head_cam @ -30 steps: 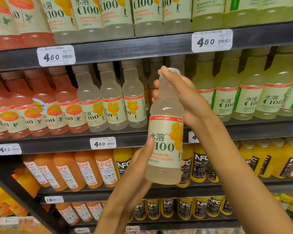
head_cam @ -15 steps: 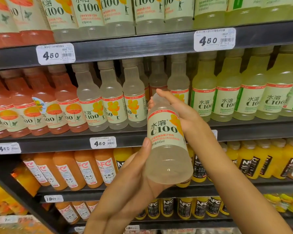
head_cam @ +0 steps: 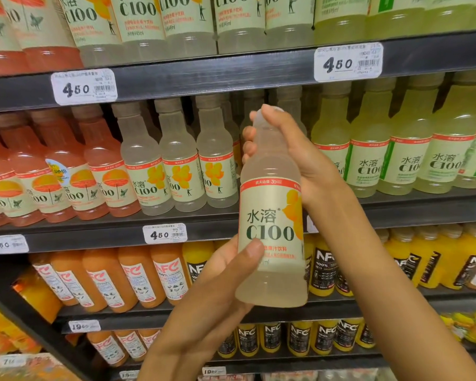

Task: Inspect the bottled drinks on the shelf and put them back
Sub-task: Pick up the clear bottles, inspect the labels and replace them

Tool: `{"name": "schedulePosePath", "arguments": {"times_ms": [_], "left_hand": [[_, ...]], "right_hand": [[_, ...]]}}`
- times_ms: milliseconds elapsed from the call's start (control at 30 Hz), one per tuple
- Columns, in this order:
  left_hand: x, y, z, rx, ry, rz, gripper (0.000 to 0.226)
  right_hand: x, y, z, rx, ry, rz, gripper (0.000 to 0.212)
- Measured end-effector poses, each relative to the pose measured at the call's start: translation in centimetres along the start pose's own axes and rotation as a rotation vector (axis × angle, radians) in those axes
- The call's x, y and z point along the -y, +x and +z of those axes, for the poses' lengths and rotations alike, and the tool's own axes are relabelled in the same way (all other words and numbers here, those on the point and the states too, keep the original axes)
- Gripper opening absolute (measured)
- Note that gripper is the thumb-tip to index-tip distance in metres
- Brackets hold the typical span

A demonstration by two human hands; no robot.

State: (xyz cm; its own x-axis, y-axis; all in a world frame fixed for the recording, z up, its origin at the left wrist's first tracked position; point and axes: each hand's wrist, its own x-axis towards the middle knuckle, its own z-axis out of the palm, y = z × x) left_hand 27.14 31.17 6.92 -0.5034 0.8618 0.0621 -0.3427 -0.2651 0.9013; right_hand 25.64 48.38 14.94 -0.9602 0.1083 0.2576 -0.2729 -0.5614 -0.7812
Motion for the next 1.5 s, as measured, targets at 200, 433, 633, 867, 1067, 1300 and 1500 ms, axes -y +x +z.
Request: {"name": "schedulePosePath", "arguments": {"times_ms": [200, 433, 633, 867, 1067, 1300, 1500], "left_hand": [[-0.1, 0.5, 0.2, -0.005, 0.135, 0.048, 0.064], [0.9, 1.3, 0.0, -0.030, 0.279, 0.124, 0.074], [0.7, 2.0, -1.0, -0.036, 0.556, 0.163, 0.062], [0.9, 3.9, -2.8, -0.136, 0.745, 0.324, 0.072], [1.3, 5.4, -5.3, -0.306, 0.828, 0.453, 0.077], [1.2, 6.0, -5.9, -0.280, 0.894, 0.534, 0.078], [0.9, 4.4, -5.8, -0.111, 0.865, 0.344, 0.068]], "right_hand": [[0.6, -0.5, 0.5, 0.039, -0.208, -0.149, 0.020], [1.2, -1.4, 0.9, -0.058, -0.426, -0.141, 0.030], [0.9, -2.5, 1.2, -0.008, -0.388, -0.309, 0.028], [0.1, -3.7, 1.4, 0.122, -0.632, -0.461, 0.027], [-0.5, -4.9, 1.6, 0.321, -0.771, -0.453, 0.019], [-1.0, -5.3, 2.0, 0.457, -0.868, -0.505, 0.022], [-0.7, -4.2, 1.5, 0.377, -0.682, -0.452, 0.026]]}}
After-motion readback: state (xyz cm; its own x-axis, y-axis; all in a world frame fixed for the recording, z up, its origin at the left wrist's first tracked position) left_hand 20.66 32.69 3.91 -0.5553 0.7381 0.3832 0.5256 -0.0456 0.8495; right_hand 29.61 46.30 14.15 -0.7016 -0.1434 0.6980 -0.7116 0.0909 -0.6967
